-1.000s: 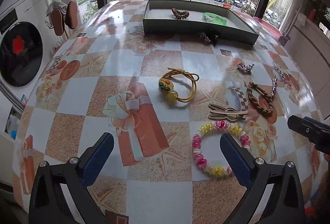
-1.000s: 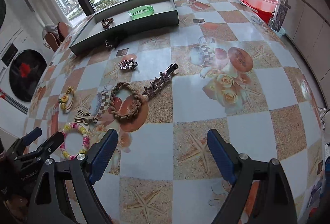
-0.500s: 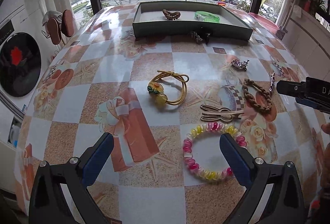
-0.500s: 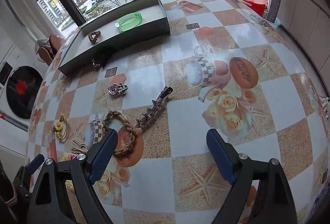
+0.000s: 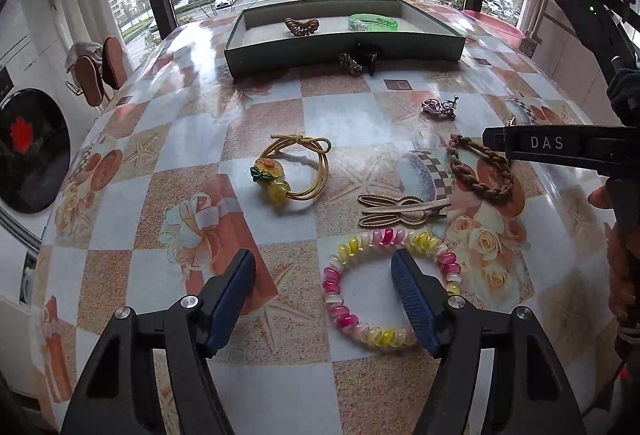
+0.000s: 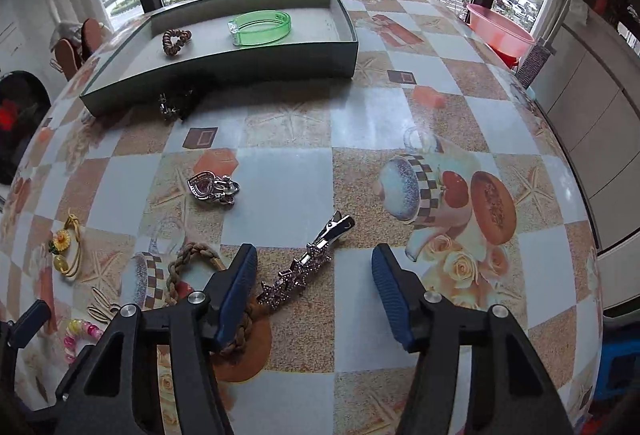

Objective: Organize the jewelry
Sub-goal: 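Grasp the silver star clip with right tool while left tool grasps the beaded bracelet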

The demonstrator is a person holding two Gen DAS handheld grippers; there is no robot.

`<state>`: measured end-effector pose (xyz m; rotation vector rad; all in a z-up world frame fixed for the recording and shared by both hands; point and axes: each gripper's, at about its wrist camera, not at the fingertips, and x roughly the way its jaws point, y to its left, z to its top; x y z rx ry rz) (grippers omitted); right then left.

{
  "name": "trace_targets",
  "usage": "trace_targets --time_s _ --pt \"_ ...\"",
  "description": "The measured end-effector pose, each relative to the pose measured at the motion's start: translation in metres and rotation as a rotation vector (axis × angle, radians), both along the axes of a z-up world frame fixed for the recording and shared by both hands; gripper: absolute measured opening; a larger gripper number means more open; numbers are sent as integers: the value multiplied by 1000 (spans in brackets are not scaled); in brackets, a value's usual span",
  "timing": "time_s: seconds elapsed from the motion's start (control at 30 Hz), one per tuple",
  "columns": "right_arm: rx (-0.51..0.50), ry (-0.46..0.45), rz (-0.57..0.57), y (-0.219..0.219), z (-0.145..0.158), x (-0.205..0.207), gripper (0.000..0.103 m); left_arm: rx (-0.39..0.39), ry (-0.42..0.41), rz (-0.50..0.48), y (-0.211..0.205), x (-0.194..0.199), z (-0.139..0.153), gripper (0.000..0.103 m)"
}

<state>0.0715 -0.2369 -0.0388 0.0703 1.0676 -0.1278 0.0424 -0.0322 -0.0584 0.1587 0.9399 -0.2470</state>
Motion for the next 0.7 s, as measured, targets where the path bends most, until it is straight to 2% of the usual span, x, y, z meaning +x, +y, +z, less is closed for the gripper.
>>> trace_targets --time_s 0.07,0.13,0.17,0.23,0.27,0.3,0.37,0.5,0.7 --pt "3 -1 4 -1 1 -2 56 -19 8 -16 -1 -1 1 71" --pt "2 -4 12 -3 2 -4 42 -18 8 -34 -4 -3 2 64" --pt "-3 -5 14 -4 3 -5 38 -23 9 -46 -6 -4 2 57" --pt "9 -5 19 -6 3 -8 19 -23 6 -67 -11 -7 3 44" --pt "14 -7 17 -7 4 -8 13 -23 6 -79 -13 -8 3 38" --pt "14 -8 13 -8 4 -9 8 -22 5 -92 -16 -9 3 22" --pt "53 -14 9 -12 5 -12 8 -14 -2 -96 -18 -12 4 22" --pt "154 -34 1 -24 8 -22 8 -88 20 -93 -9 -15 7 22" --pt "296 -51 -20 -40 13 -36 8 -139 24 -83 2 -17 18 22"
